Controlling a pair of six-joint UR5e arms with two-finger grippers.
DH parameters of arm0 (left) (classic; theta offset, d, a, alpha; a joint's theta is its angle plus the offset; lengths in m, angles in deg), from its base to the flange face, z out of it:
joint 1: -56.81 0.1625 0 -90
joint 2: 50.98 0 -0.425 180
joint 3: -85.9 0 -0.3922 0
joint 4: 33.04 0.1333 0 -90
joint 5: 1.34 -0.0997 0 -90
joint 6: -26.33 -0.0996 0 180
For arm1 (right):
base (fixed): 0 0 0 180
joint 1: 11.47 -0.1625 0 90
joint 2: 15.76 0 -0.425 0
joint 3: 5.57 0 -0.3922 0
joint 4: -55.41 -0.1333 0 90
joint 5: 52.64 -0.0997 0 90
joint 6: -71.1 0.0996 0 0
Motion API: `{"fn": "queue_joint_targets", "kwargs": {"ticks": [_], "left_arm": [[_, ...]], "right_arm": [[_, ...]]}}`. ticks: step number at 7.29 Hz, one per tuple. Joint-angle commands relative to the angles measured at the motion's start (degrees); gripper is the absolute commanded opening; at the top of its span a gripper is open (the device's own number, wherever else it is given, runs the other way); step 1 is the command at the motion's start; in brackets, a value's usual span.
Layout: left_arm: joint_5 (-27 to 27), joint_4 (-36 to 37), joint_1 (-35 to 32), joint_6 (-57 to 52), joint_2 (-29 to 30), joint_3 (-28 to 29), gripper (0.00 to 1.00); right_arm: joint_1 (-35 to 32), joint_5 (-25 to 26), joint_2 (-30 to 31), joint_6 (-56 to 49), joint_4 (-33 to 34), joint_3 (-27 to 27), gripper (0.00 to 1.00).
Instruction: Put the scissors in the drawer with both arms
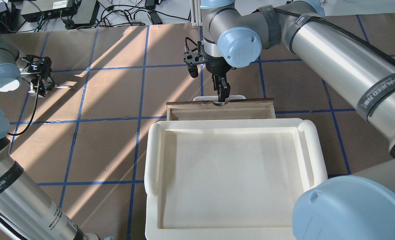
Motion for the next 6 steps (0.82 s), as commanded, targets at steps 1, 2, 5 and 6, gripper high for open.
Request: {"fn": "queue_joint_targets", "kwargs": {"ticks": [1,2,5,6], "left_arm": [[0.15,-0.47,-0.26,-0.07,-0.84,-0.03,0.00],[0.24,-1.17,-0.79,0.28,-1.71,-0.12,0.00],[-0.11,-8.53,-5.61,4.66,-7.33,-0.12,0.00],[-0.20,-10.99,-7.45,6.85,-9.00,-0.12,0.00]], "right_arm": [[1.23,0.20,-0.38,-1.11,0.66,1.53,0.61],[1.24,0.20,-0.99,-1.12,1.18,2.32,0.60],[1.32,0.29,-4.41,-2.61,4.25,4.78,0.59],[1.67,0.38,-4.86,-2.62,4.44,6.44,0.60]]}}
